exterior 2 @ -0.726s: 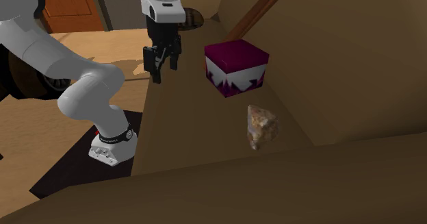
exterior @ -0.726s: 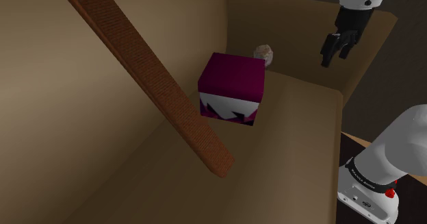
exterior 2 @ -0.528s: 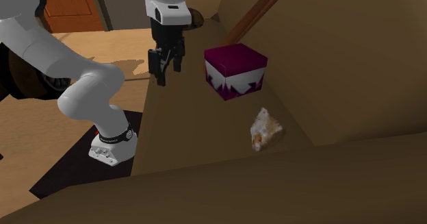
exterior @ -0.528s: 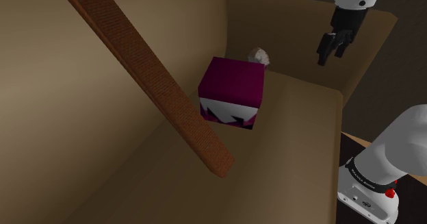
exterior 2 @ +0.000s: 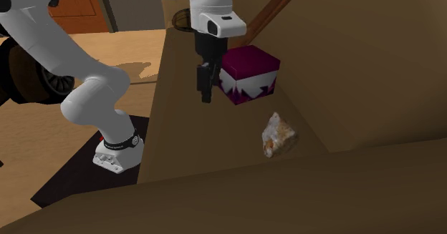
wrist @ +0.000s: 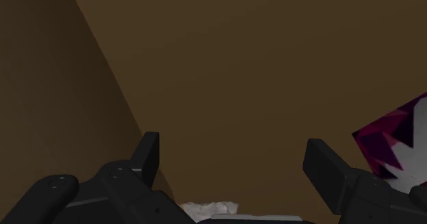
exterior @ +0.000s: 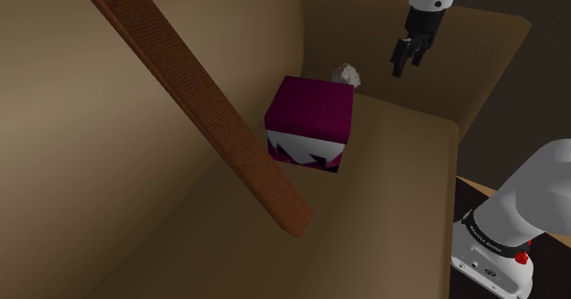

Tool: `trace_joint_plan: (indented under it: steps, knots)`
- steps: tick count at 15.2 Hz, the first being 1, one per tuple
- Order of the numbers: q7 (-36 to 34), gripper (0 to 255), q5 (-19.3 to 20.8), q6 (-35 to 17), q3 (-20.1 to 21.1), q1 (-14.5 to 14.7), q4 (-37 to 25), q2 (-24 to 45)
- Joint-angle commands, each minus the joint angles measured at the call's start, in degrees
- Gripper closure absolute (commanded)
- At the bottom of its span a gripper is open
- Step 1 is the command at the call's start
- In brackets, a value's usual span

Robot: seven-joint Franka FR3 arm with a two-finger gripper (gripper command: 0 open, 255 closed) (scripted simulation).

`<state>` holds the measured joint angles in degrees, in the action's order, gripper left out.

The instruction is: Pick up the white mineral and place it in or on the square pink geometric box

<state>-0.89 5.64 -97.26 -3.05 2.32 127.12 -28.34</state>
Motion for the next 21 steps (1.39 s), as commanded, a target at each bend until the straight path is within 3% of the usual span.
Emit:
trace_joint_plan:
  steps: [1, 14, 21]
  knots:
    - [1.8, 0, 0.3, -2.4, -0.5, 0.3, -2.8, 4.2]
    - [12.5, 0, -0.1, -10.6, -1.6, 1.6, -25.9, 29.9]
    - [12.5, 0, -0.1, -15.0, -1.8, 1.4, -22.5, 30.8]
